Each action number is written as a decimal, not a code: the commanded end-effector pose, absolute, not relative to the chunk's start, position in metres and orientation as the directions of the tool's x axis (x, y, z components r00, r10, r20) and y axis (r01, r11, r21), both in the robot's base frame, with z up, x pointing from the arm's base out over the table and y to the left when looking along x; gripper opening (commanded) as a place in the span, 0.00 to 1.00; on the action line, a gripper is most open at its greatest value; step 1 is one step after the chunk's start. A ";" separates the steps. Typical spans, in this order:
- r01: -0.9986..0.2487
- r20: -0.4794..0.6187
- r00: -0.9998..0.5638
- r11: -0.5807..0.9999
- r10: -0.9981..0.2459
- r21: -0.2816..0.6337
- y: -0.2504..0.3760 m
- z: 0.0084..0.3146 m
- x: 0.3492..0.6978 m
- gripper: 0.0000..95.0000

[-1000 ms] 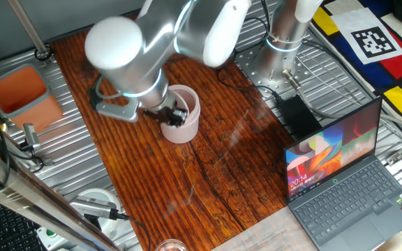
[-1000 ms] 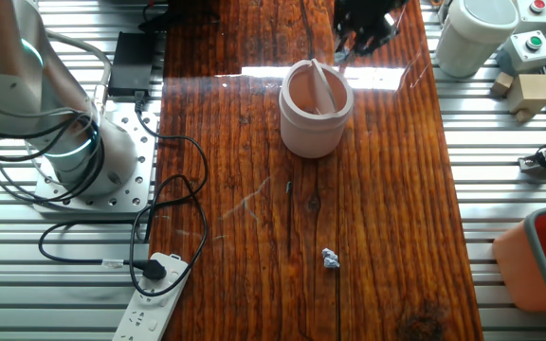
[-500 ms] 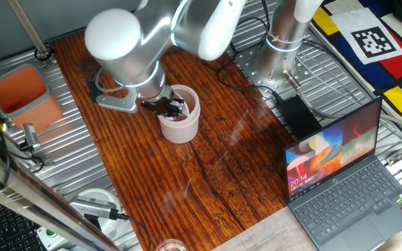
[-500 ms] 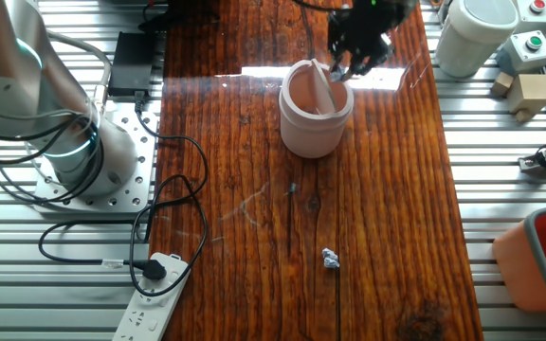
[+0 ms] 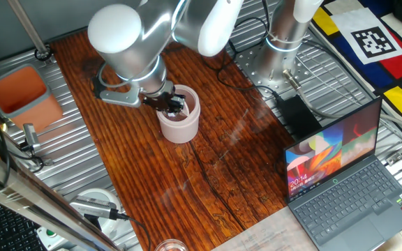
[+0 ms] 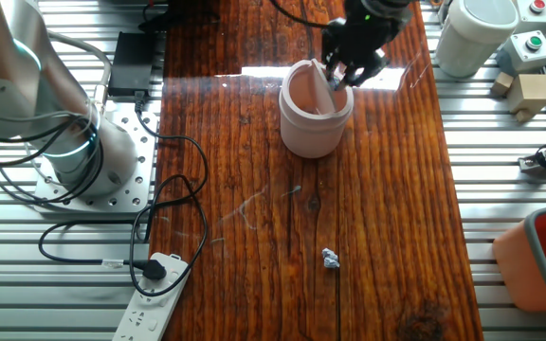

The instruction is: Put the garbage in the trash can

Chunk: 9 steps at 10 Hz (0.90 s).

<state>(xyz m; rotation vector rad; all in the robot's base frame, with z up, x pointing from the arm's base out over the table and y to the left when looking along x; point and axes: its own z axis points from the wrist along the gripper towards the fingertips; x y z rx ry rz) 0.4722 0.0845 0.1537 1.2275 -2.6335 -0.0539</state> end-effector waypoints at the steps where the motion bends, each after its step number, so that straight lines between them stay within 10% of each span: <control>1: -0.766 0.190 -0.602 0.628 -0.776 0.137 0.085 0.151 0.476 0.40; 2: -0.768 0.188 -0.599 0.625 -0.778 0.139 0.086 0.151 0.477 0.40; 3: -0.770 0.188 -0.597 0.623 -0.780 0.139 0.087 0.151 0.477 0.60; 6: -0.770 0.198 -0.593 0.622 -0.780 0.145 0.091 0.154 0.477 0.60; 8: -0.765 0.193 -0.598 0.625 -0.778 0.152 0.096 0.163 0.480 0.20; 9: -0.761 0.198 -0.601 0.630 -0.775 0.155 0.099 0.170 0.485 0.20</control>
